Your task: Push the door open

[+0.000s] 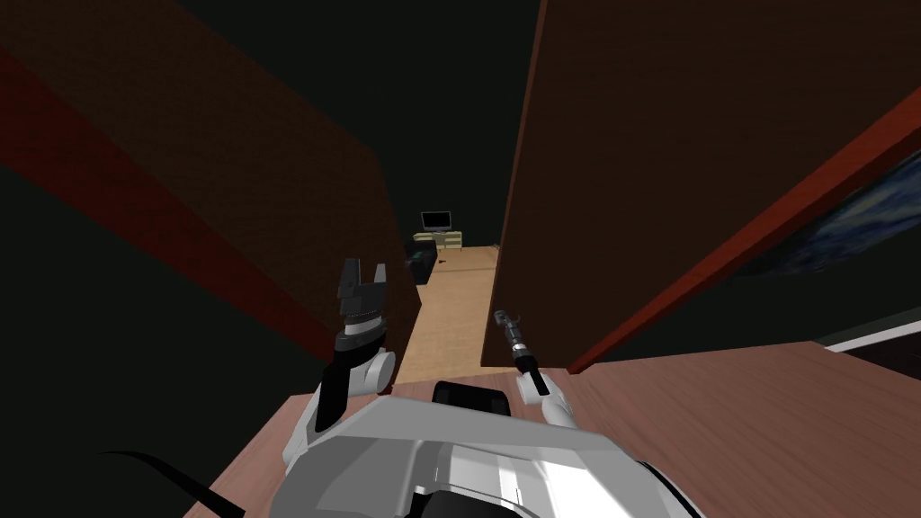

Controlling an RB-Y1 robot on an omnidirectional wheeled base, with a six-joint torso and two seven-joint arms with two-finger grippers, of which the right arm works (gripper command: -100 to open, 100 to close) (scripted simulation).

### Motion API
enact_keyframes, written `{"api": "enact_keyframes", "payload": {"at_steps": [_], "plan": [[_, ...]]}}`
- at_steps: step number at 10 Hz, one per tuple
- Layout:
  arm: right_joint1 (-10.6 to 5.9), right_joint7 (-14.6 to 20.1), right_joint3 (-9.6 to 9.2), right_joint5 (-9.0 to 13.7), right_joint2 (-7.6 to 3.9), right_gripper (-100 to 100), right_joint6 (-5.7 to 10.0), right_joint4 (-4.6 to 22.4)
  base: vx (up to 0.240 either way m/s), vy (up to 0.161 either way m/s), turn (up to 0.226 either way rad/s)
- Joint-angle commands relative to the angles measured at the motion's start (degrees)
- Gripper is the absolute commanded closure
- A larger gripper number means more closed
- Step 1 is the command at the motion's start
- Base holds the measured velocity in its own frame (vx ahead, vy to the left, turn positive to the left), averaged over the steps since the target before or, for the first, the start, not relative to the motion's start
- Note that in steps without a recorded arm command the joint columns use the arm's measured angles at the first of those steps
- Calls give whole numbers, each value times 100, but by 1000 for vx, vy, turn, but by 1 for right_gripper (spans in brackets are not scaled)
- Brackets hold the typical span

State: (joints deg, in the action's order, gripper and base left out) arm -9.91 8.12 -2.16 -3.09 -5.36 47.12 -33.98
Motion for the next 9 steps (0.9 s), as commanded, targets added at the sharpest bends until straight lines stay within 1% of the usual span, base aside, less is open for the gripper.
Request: {"api": "enact_keyframes", "payload": {"at_steps": [1,2,5,6,8,9], "plan": [[-103,-67,146,79,-39,100,99,138,146,57,-28],[-102,-82,177,97,-42,100,96,142,164,64,-40],[-100,-177,376,211,-64,100,79,161,177,91,-56],[-99,-194,413,232,-68,100,76,164,190,68,-58],[-98,-265,561,318,-82,100,63,179,171,80,-56],[-98,-265,561,318,-82,100,63,179,133,73,-39]]}}
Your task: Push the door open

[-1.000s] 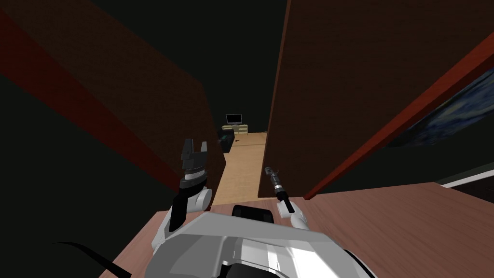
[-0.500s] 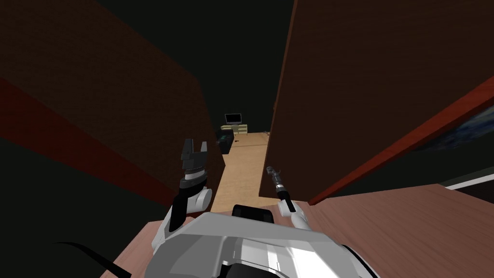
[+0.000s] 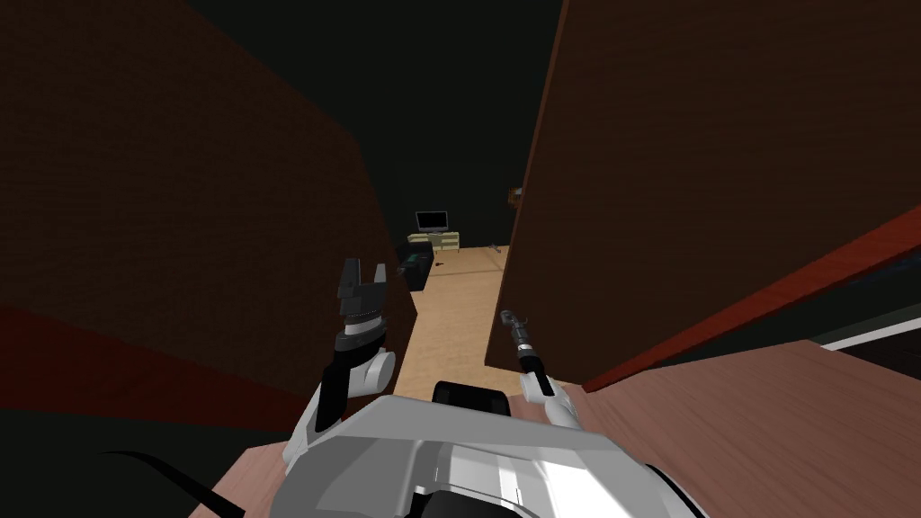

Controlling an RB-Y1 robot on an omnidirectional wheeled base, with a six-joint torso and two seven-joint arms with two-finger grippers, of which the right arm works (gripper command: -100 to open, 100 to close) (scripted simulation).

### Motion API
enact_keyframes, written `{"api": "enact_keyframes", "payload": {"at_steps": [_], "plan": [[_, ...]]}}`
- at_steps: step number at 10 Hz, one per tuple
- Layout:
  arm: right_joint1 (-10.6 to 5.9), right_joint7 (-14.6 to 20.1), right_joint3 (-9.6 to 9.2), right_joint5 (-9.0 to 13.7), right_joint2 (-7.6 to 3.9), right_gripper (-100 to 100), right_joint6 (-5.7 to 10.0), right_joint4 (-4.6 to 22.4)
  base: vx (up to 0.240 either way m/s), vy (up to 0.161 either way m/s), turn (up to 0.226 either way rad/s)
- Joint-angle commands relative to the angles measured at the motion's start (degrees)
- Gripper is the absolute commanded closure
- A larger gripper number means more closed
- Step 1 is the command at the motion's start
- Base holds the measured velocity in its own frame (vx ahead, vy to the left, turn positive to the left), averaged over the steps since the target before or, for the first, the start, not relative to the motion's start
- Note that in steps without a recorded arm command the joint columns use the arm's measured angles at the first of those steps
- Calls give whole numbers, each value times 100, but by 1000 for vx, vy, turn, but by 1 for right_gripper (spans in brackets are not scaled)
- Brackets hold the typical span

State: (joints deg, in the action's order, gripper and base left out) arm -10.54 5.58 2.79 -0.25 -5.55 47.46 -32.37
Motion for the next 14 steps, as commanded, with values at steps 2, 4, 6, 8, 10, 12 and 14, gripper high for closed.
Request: {"api": "enact_keyframes", "payload": {"at_steps": [2,4,6,8,10,12,14], "plan": [[-33,-83,218,120,-77,100,16,32,147,94,-71],[-31,-154,367,206,-89,100,3,47,180,98,-67],[-30,-204,474,267,-97,100,-6,57,135,69,-46],[-28,-267,606,343,-107,100,-18,70,179,102,-73],[-28,-296,666,378,-112,100,-23,76,145,79,-42],[-26,-355,790,449,-120,100,-34,88,174,98,-61],[-25,-396,876,498,-126,100,-41,96,193,80,-53]]}}
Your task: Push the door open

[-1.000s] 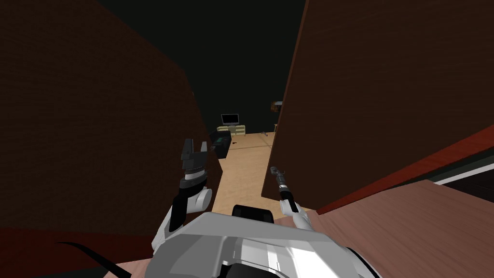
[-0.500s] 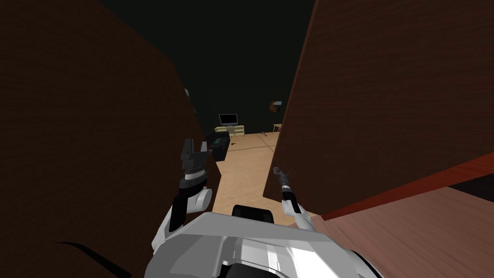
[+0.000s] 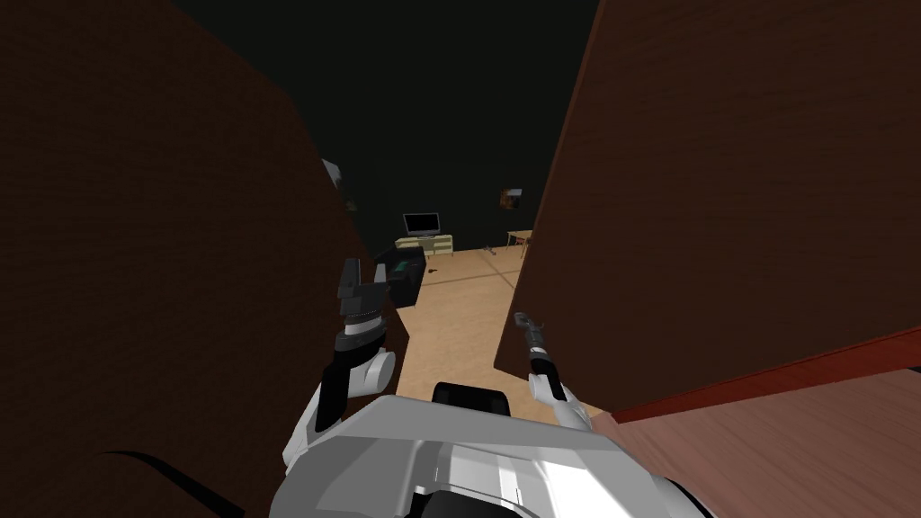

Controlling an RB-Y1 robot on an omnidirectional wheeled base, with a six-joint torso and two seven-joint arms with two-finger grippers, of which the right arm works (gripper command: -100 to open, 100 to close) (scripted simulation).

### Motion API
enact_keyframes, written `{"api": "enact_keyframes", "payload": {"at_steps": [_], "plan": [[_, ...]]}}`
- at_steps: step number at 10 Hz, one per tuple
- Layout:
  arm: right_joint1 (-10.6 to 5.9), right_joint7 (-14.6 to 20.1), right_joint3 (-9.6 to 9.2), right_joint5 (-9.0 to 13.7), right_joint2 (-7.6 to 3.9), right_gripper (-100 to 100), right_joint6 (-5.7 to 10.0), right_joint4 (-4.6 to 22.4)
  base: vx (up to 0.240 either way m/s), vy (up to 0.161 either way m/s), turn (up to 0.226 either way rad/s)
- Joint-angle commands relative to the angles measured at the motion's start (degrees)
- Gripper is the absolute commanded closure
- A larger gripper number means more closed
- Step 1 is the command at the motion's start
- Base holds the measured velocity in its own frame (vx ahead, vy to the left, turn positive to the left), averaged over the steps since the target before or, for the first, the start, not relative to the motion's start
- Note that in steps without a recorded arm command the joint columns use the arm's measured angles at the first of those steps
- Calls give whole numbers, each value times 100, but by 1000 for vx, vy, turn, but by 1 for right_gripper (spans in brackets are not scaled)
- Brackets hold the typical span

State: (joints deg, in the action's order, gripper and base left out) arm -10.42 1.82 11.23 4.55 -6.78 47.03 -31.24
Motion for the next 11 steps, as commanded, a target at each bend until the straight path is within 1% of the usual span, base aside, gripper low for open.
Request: {"api": "enact_keyframes", "payload": {"at_steps": [1,2,3,8,10,11], "plan": [[-37,-31,55,32,-4,100,-1,-14,173,54,-47],[26,-22,40,21,-1,100,-48,-72,76,8,-20],[27,-49,120,69,-27,100,-48,-82,124,4,-36],[53,-130,340,202,-73,100,-34,-61,183,19,-37],[53,-130,340,202,-73,100,-34,-61,88,4,-8],[66,-168,446,265,-95,100,-28,-51,134,20,-23]]}}
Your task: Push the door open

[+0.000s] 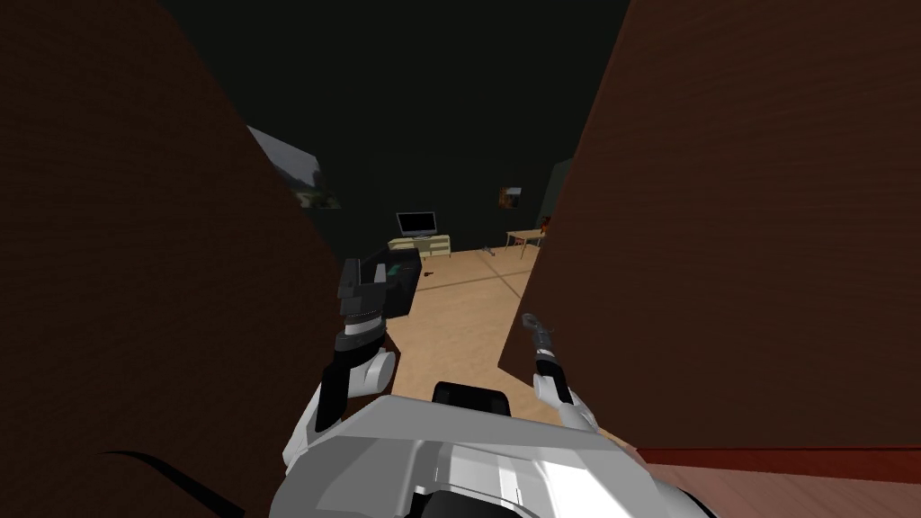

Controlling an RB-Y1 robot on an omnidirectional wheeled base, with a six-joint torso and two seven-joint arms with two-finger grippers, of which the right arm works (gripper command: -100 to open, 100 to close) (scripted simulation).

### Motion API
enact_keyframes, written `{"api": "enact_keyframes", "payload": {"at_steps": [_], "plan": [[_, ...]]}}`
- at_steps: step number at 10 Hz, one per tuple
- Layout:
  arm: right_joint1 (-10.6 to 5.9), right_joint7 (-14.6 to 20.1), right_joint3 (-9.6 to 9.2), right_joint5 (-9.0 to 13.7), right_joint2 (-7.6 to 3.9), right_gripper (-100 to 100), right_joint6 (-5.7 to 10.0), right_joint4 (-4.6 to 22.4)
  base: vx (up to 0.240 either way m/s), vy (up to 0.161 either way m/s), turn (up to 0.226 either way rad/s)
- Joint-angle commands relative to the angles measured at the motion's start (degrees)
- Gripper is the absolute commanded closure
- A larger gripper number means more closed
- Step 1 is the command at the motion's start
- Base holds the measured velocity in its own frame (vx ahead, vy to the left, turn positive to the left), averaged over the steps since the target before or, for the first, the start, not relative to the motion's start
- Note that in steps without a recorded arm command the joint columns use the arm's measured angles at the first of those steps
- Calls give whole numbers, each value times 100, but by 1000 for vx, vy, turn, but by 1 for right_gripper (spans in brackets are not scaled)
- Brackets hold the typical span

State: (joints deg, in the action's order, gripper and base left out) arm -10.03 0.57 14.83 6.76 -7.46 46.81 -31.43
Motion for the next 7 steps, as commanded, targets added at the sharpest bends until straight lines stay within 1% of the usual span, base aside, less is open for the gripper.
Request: {"api": "enact_keyframes", "payload": {"at_steps": [1,3,4,5,6,7], "plan": [[30,-55,114,61,-34,100,-4,-29,181,36,-57],[44,-97,231,131,-58,100,4,-18,197,7,-55],[44,-97,231,131,-58,100,4,-18,137,18,-10],[44,-97,231,131,-58,100,4,0,52,12,-5],[58,-141,352,204,-83,100,11,-7,121,22,-53],[62,-153,383,223,-90,100,13,-4,181,54,-52]]}}
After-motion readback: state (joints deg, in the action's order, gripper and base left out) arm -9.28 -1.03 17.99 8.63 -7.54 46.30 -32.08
